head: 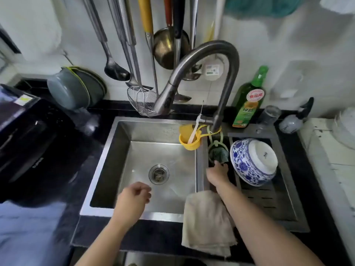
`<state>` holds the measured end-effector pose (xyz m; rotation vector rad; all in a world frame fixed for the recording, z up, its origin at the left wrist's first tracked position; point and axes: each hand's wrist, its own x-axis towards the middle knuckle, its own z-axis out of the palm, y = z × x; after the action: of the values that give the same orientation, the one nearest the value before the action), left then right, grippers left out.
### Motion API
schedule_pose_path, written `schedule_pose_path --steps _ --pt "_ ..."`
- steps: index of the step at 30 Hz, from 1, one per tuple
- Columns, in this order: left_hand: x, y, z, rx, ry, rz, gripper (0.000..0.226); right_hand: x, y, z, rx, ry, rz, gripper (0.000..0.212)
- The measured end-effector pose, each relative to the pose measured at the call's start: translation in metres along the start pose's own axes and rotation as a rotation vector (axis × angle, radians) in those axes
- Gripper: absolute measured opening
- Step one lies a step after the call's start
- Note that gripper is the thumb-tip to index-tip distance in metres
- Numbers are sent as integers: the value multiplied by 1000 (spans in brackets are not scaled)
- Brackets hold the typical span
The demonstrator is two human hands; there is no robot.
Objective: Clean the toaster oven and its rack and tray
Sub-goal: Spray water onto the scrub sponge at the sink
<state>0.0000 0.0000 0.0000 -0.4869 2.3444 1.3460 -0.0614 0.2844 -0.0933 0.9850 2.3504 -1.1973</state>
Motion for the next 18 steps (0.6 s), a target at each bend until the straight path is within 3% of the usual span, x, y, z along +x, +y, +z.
schedule_pose_path --steps 3,7,18 --pt "-4 -6 8 -38 40 -39 24 32 -10 -7 15 -12 199 63" --pt "-7 -14 6 -58 65 -80 25 53 -3 -7 61 20 209 59" --pt "-13 3 11 8 -18 -24 25 -27 -9 -6 -65 225 -355 55"
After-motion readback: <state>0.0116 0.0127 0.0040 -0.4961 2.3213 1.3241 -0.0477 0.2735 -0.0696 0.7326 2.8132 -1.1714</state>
